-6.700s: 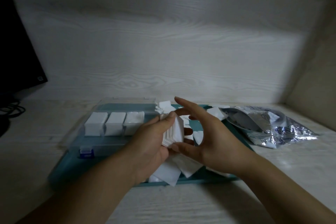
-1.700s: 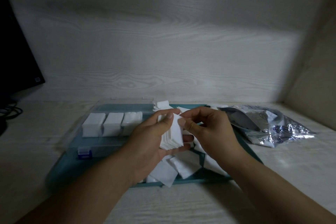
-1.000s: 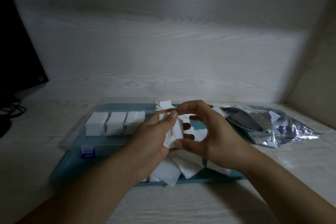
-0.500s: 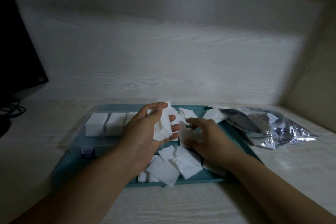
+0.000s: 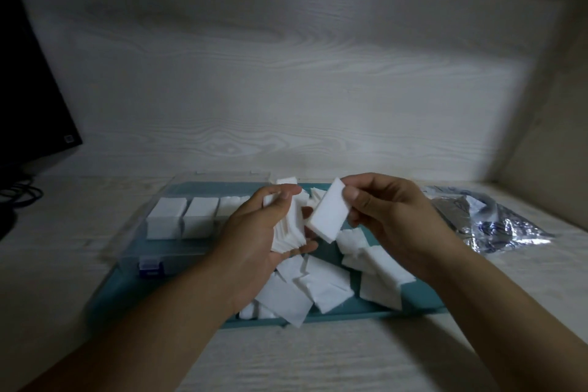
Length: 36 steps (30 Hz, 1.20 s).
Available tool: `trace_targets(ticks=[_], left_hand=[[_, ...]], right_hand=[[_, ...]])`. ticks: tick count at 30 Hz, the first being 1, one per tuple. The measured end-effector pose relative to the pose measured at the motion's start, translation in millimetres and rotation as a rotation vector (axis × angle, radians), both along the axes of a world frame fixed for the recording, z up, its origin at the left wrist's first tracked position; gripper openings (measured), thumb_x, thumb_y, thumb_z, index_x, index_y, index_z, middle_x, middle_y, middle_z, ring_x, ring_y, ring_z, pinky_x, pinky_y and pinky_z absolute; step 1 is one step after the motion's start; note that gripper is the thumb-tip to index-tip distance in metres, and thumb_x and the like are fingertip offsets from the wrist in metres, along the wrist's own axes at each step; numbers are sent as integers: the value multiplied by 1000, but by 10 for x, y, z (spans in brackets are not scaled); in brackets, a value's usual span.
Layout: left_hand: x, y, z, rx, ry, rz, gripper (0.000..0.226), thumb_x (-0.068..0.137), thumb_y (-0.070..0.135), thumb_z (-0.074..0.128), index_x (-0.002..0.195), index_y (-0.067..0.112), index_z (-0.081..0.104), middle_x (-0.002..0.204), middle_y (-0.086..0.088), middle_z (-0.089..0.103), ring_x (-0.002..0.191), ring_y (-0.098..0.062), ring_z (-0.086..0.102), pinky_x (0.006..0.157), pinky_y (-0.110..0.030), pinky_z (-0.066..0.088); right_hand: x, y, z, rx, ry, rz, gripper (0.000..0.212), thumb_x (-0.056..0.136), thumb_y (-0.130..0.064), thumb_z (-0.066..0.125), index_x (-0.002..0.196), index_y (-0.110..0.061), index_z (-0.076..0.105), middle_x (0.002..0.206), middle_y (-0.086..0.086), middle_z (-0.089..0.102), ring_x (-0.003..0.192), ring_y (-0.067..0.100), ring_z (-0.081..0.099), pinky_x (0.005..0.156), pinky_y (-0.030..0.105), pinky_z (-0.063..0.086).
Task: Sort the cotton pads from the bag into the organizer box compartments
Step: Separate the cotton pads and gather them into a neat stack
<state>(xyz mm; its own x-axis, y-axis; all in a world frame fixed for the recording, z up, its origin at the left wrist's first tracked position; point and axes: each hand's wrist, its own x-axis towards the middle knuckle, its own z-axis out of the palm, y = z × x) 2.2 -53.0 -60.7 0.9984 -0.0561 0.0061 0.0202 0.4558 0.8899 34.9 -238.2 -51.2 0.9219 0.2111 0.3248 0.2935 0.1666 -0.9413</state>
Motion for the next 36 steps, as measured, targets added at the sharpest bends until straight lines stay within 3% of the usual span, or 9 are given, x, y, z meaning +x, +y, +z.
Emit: trace_targets(ticks=[4,8,10,14,17,22,27,32,36], left_hand=[[-40,-48,-48,62,-17,-177,39,90,24,54,125,10,61,113,-25,69,91,-37,70,65,-36,59],[-44,-58,-68,58,5,-156,26,99,19,47,118,15,65,104,-16,74,88,-30,73,69,-39,61],[-23,-55,-78,64,11,-117,24,98,19,50,115,19,67,103,-13,75,93,-29,73,79,-43,60],[-37,-86,-47,25,23,-78,28,95,19,55,121,14,65,109,-15,74,104,-33,69,94,-49,54],[-39,-106,-27,0,39,-68,28,97,18,54,122,13,64,111,-17,72,104,-35,68,87,-44,56],[-46,-97,-18,-45,19,-125,32,98,18,51,127,9,62,113,-19,71,95,-30,70,72,-35,61],[-53,-63,-21,-102,64,-171,36,96,25,53,128,11,61,114,-22,70,99,-37,70,73,-42,61],[-66,-86,-6,-161,66,-183,33,101,19,46,127,6,61,109,-22,72,83,-29,73,63,-36,60],[-52,-91,-18,-131,52,-174,33,100,20,47,127,7,61,109,-20,72,84,-28,73,65,-37,60]], right_hand=[[-95,149,-60,-169,-54,-52,11,85,1,64,93,1,73,75,12,70,63,17,60,61,24,51],[-148,228,-99,-315,-121,-185,10,87,-1,67,89,-9,74,74,7,73,59,14,65,59,22,55],[-155,227,-122,-462,-194,-241,11,88,-9,69,94,-17,74,83,2,73,70,10,68,67,24,57],[-193,129,-76,-624,-356,-130,49,86,-16,66,130,-31,53,126,-17,57,118,-4,51,98,15,43],[-244,68,-5,-719,-363,34,81,80,-20,77,145,-38,33,138,-19,49,131,-1,42,108,25,38],[-241,119,-9,-708,-413,15,91,74,-17,84,148,-29,32,127,-14,60,122,2,54,105,26,44],[-233,112,-1,-675,-404,12,91,71,-19,86,146,-30,36,124,-12,62,120,8,57,104,32,47],[-266,131,3,-696,-398,19,89,73,-19,84,146,-32,36,125,-15,60,120,4,56,98,22,49],[-274,141,0,-717,-426,7,89,73,-22,85,147,-30,36,126,-16,60,121,3,55,100,20,46]])
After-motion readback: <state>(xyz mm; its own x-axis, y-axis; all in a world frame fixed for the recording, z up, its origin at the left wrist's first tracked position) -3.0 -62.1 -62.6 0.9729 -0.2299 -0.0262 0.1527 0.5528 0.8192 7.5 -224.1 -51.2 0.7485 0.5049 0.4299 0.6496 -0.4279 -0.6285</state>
